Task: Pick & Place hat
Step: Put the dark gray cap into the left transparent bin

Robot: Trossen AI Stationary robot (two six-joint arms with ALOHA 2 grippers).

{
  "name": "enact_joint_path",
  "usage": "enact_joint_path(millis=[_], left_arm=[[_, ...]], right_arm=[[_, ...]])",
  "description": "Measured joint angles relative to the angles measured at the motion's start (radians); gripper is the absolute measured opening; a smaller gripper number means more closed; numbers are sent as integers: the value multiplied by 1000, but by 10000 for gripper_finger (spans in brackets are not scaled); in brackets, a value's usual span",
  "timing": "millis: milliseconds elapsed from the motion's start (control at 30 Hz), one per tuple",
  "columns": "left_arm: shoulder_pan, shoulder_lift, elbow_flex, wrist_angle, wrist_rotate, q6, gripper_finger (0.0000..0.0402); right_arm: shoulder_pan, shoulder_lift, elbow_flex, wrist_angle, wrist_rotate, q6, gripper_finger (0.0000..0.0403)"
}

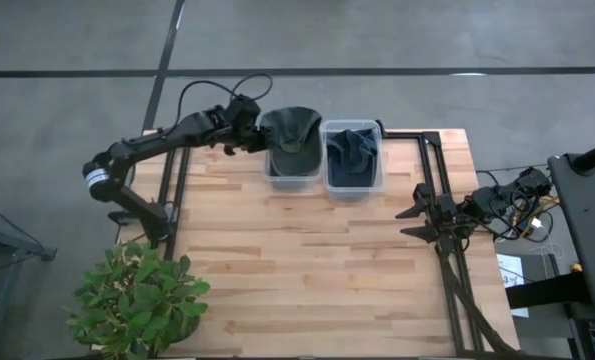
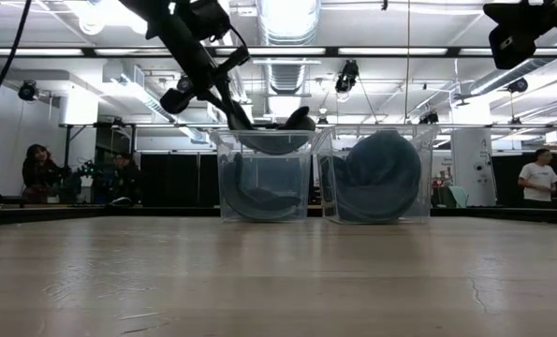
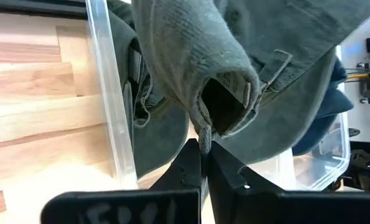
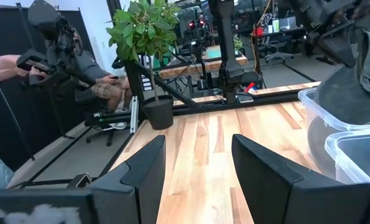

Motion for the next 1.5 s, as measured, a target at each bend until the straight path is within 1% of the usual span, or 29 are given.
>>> enact_joint_path(millis=[233,633,833,1333,1500], left_arm=[[3,45,0,0,45,15,4],[6,78,-1,-7,45,22,5],[7,79,-1,-5,43,21,37],[6,79,-5,-8,42,42,46],[6,79,-5,-7,42,69,64]], right_arm=[[0,0,0,1,1,4,179],[0,1,0,0,2,11,180],[0,1,0,0,3,11,178],[0,1,0,0,3,11,179],[0,1,0,0,3,11,179]])
